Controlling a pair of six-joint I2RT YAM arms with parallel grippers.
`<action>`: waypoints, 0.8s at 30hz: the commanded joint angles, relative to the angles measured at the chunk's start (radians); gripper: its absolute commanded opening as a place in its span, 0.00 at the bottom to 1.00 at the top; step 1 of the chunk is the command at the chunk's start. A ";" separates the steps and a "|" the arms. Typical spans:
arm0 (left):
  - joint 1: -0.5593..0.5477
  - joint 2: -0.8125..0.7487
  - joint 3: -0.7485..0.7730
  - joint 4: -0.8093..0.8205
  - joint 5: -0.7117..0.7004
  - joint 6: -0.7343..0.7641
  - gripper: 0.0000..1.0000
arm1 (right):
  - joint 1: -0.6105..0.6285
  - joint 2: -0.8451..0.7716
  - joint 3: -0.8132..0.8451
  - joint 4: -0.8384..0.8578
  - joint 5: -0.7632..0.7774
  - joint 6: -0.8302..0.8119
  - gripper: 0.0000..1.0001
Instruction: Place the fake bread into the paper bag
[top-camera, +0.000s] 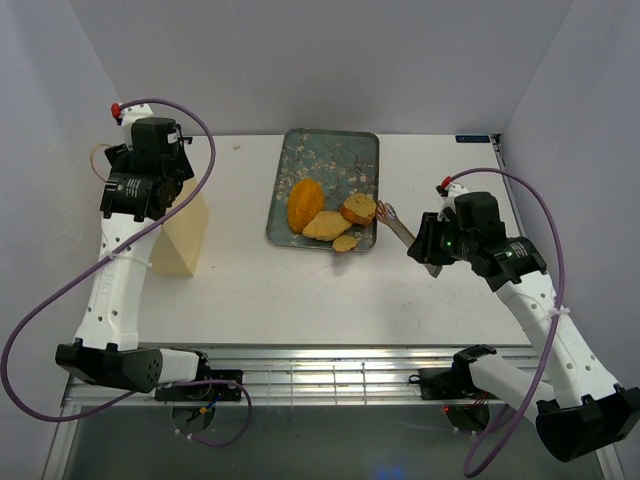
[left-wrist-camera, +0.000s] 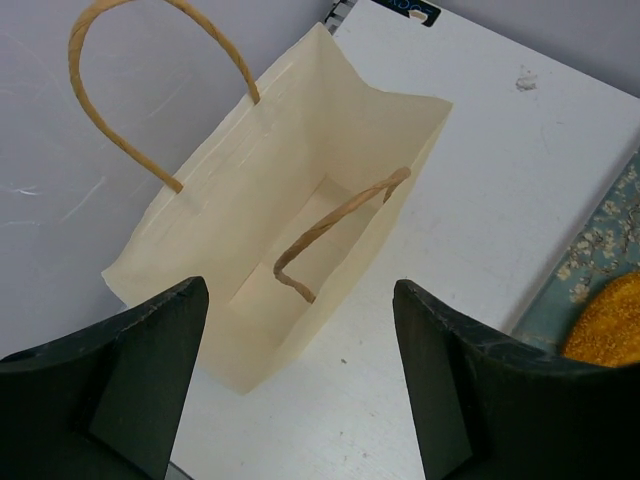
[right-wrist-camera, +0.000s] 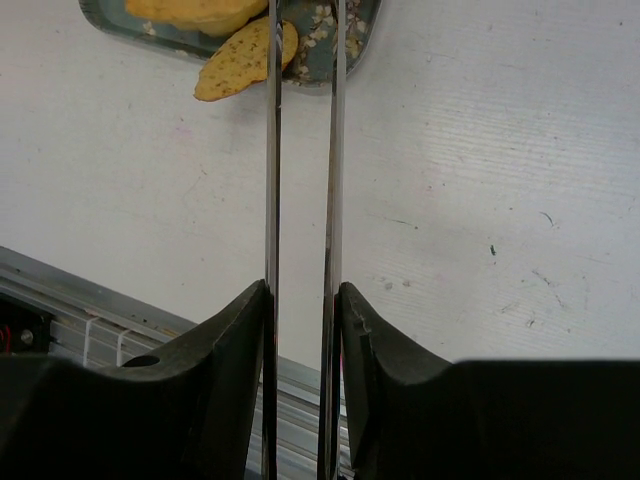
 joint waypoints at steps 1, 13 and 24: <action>0.001 0.002 -0.012 0.043 -0.082 0.019 0.85 | -0.002 -0.021 0.059 0.001 -0.034 -0.028 0.39; 0.104 0.153 0.057 0.118 0.156 -0.037 0.31 | -0.001 -0.044 0.089 -0.038 -0.069 -0.020 0.39; 0.108 0.254 0.201 0.143 0.291 -0.186 0.08 | -0.002 -0.047 0.006 0.012 -0.128 0.031 0.39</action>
